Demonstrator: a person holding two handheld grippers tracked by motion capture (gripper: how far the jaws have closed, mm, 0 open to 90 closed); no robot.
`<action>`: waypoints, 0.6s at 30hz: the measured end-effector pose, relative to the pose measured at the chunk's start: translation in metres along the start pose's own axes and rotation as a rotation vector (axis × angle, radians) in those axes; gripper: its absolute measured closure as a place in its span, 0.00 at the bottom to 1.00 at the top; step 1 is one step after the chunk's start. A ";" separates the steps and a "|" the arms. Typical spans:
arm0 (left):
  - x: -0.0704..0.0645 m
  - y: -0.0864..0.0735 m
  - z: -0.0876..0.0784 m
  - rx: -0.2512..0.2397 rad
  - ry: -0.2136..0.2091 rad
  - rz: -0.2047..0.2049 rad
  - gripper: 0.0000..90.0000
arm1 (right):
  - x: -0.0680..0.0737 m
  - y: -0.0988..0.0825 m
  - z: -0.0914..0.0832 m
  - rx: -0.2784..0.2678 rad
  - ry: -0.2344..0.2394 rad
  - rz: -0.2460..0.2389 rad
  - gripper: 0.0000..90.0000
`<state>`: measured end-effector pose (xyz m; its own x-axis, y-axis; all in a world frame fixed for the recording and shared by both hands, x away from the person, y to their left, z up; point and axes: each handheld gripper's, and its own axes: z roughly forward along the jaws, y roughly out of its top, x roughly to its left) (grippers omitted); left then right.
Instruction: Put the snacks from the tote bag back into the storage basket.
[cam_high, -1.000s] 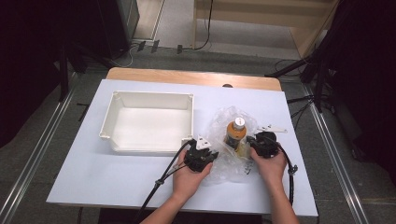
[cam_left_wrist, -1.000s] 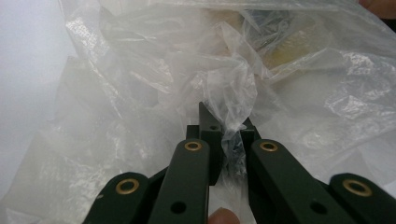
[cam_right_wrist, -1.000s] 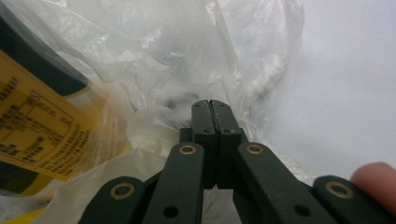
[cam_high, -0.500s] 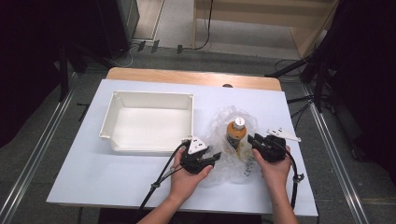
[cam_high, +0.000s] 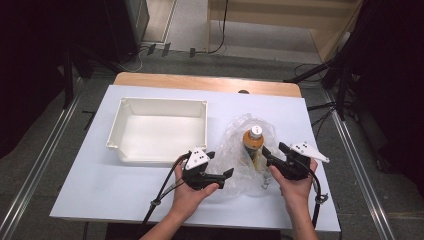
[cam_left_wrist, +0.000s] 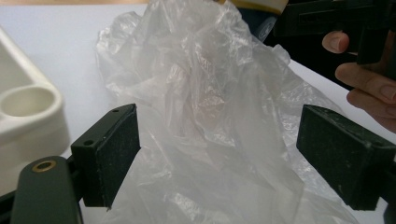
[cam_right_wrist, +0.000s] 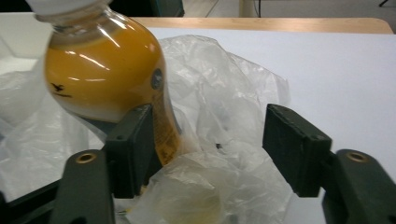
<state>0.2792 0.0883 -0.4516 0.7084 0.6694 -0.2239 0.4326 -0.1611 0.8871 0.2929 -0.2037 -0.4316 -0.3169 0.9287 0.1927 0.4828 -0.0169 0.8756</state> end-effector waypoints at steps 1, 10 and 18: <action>0.001 0.001 -0.003 -0.001 -0.002 0.000 0.15 | 0.001 0.000 -0.001 -0.005 0.003 -0.004 0.35; 0.008 0.006 -0.025 -0.007 0.011 -0.002 0.33 | 0.003 0.002 -0.006 -0.030 0.033 -0.006 0.32; 0.013 0.005 -0.040 -0.034 0.002 0.004 0.46 | 0.007 0.003 -0.010 -0.038 0.049 -0.019 0.31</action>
<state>0.2679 0.1250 -0.4336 0.7092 0.6699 -0.2196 0.4107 -0.1395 0.9010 0.2843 -0.2005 -0.4230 -0.3662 0.9096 0.1963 0.4454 -0.0139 0.8952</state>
